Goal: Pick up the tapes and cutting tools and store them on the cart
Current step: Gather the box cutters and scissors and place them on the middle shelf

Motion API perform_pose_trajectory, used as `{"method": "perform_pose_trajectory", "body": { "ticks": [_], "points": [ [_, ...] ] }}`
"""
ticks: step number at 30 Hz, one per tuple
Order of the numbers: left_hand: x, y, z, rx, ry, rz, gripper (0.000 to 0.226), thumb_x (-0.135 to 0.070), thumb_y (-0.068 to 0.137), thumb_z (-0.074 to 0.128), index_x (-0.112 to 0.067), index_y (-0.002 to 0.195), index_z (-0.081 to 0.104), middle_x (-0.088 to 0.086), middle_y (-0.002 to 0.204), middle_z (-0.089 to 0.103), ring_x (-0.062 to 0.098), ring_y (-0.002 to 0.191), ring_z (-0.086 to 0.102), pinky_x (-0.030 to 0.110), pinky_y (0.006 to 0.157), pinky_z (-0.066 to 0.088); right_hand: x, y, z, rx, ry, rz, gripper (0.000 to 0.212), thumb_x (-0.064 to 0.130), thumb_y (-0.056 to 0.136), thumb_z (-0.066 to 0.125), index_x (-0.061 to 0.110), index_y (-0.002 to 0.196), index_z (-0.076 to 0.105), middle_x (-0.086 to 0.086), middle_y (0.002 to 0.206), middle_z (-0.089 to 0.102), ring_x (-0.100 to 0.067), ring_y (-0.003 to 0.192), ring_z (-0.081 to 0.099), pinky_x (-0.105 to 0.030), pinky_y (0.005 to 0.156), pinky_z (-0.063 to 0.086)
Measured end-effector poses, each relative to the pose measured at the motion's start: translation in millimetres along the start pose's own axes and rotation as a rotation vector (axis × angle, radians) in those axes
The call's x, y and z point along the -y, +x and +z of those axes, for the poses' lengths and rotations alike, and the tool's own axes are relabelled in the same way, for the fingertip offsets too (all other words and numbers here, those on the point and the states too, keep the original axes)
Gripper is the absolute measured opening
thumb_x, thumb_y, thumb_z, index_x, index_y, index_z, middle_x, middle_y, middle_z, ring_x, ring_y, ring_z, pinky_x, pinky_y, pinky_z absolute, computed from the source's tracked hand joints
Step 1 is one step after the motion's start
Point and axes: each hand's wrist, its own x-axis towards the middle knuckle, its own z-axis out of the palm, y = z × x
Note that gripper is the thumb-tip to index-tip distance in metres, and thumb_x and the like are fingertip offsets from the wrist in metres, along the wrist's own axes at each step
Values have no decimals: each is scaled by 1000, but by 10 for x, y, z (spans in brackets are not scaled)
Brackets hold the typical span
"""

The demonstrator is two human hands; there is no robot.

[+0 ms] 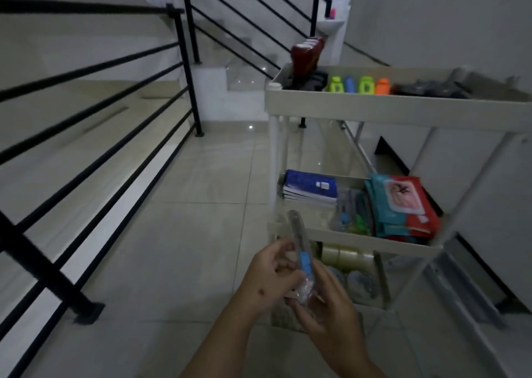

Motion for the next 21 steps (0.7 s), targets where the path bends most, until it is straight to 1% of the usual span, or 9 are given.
{"method": "perform_pose_trajectory", "body": {
  "ticks": [2, 4, 7, 8, 10, 13, 15, 19, 21],
  "points": [
    [-76, 77, 162, 39, 52, 16, 59, -3, 76, 67, -19, 129, 47, -9, 103, 62, 10, 85, 61, 32, 77, 57, -28, -7, -167, -38, -68, 10, 72, 13, 73, 75, 33, 128, 33, 0, 138, 44, 6, 117, 49, -19, 88, 52],
    [-182, 177, 304, 75, 86, 47, 59, -4, 77, 67, -23, 129, 47, -12, 103, 60, 8, 86, 59, 29, 81, 55, -13, 23, -352, -98, -186, -34, 67, 32, 73, 68, 27, 132, 37, 2, 134, 49, -12, 119, 53, -33, 93, 51],
    [-351, 349, 486, 148, 147, 82, 48, -7, 81, 64, -47, 103, 51, -16, 98, 59, 8, 90, 60, 27, 85, 53, 52, 166, -591, -143, -373, -79, 63, 42, 74, 59, 21, 131, 44, -2, 128, 57, -19, 114, 55, -33, 92, 49],
    [-403, 418, 542, 164, 182, 93, 44, -9, 82, 63, -49, 96, 52, -15, 97, 61, 9, 91, 61, 26, 84, 53, 40, 227, -655, -151, -437, -73, 62, 43, 74, 58, 19, 130, 46, -5, 127, 59, -23, 112, 56, -36, 91, 49],
    [-476, 561, 630, 163, 216, 99, 33, -7, 84, 60, -35, 101, 60, -11, 97, 62, 7, 88, 61, 19, 78, 53, 57, 349, -764, -94, -518, -37, 65, 41, 75, 58, 17, 133, 43, -9, 131, 55, -28, 117, 52, -39, 96, 45],
    [-537, 776, 696, 167, 259, 87, 25, -1, 86, 55, -8, 109, 62, 6, 105, 65, 20, 96, 62, 28, 84, 52, 128, 562, -887, 68, -505, 25, 62, 26, 86, 54, 17, 141, 28, -6, 144, 38, -23, 130, 34, -30, 105, 33],
    [-555, 906, 709, 161, 328, 79, 23, -3, 86, 56, -4, 107, 63, 10, 108, 66, 20, 97, 62, 27, 83, 51, 152, 709, -908, 122, -555, 48, 55, 21, 90, 51, 17, 140, 28, -6, 144, 36, -23, 128, 33, -28, 104, 29],
    [-598, 1105, 716, 122, 384, 29, 33, -2, 85, 56, -1, 118, 58, 10, 115, 63, 21, 107, 59, 29, 89, 48, 113, 892, -860, 63, -571, 24, 33, 22, 93, 47, 15, 126, 48, -11, 124, 55, -29, 112, 48, -33, 90, 37],
    [-594, 1155, 718, 137, 405, 30, 32, 1, 85, 54, 1, 117, 59, 16, 115, 64, 24, 106, 60, 23, 80, 49, 99, 954, -825, 50, -593, 71, 35, 26, 94, 44, 17, 128, 44, -10, 123, 54, -29, 110, 47, -32, 86, 40]
  ]
}}
